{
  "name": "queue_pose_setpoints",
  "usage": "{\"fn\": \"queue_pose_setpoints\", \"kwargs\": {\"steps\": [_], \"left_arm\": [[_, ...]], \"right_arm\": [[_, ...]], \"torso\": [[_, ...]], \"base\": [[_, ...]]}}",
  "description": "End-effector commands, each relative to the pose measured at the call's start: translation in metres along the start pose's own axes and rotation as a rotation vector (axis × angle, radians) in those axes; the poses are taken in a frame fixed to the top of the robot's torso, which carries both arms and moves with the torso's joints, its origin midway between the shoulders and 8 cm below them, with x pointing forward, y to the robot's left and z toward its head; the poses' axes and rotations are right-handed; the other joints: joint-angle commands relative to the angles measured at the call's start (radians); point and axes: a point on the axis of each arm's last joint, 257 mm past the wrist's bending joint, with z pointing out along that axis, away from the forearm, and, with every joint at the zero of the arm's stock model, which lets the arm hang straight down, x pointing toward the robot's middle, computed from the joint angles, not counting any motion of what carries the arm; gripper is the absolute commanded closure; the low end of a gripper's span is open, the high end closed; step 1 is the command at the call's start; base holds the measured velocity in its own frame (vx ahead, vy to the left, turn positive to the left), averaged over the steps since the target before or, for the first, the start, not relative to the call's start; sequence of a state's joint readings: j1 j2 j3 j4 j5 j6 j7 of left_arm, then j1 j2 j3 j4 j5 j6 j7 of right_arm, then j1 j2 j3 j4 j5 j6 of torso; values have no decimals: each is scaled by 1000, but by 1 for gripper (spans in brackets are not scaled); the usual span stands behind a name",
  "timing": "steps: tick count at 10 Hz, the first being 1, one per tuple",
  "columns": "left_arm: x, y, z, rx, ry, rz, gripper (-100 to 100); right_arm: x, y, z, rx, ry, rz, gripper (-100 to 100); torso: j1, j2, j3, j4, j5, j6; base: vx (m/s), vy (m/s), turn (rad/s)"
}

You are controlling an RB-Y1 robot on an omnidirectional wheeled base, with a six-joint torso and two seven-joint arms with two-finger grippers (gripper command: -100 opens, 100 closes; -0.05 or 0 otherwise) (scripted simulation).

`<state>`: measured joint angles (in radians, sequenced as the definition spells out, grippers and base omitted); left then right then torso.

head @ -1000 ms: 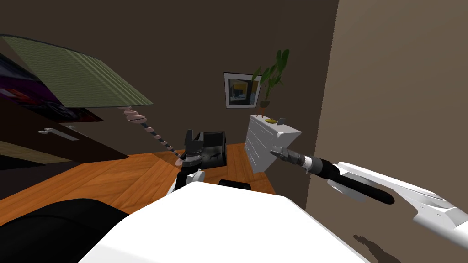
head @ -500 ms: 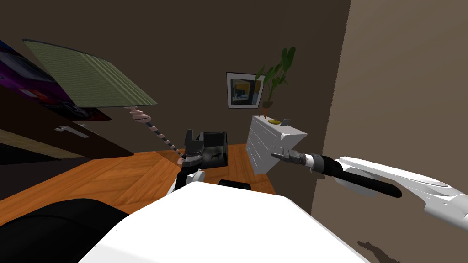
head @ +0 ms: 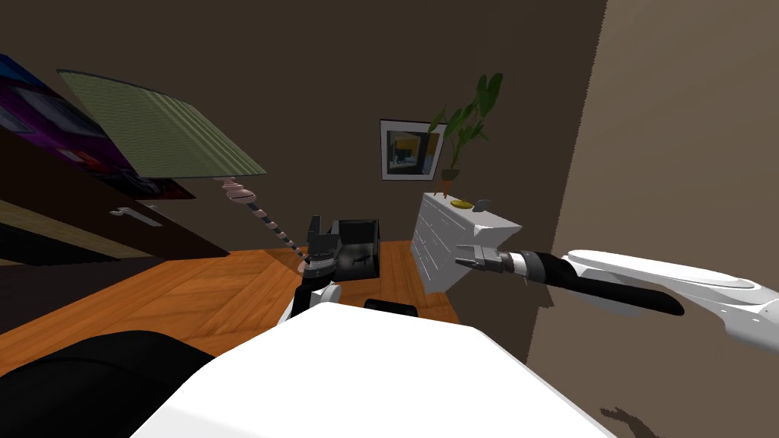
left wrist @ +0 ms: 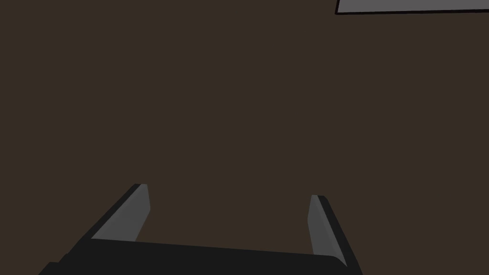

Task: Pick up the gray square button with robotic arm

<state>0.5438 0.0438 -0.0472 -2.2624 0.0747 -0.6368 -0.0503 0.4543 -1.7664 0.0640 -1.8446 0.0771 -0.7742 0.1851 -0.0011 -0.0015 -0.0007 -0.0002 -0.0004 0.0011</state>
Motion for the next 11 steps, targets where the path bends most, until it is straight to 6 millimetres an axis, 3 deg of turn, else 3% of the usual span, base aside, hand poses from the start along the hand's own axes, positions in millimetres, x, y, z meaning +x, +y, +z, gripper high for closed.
{"fn": "queue_pose_setpoints", "kwargs": {"steps": [1, 7, 11], "left_arm": [[0, 0, 0, 0, 0, 0, 0], [0, 0, 0, 0, 0, 0, 0], [0, 0, 0, 0, 0, 0, 0]], "right_arm": [[9, -5, -7, -2, 63, -48, -100], [13, -15, -20, -17, 215, -150, -100], [20, -31, -44, -24, 364, -266, -100]], "torso": [[0, 0, 0, 0, 0, 0], [0, 0, 0, 0, 0, 0], [0, 0, 0, 0, 0, 0]], "base": [[40, 14, 103], [36, 2, 38], [43, -1, 64]]}}
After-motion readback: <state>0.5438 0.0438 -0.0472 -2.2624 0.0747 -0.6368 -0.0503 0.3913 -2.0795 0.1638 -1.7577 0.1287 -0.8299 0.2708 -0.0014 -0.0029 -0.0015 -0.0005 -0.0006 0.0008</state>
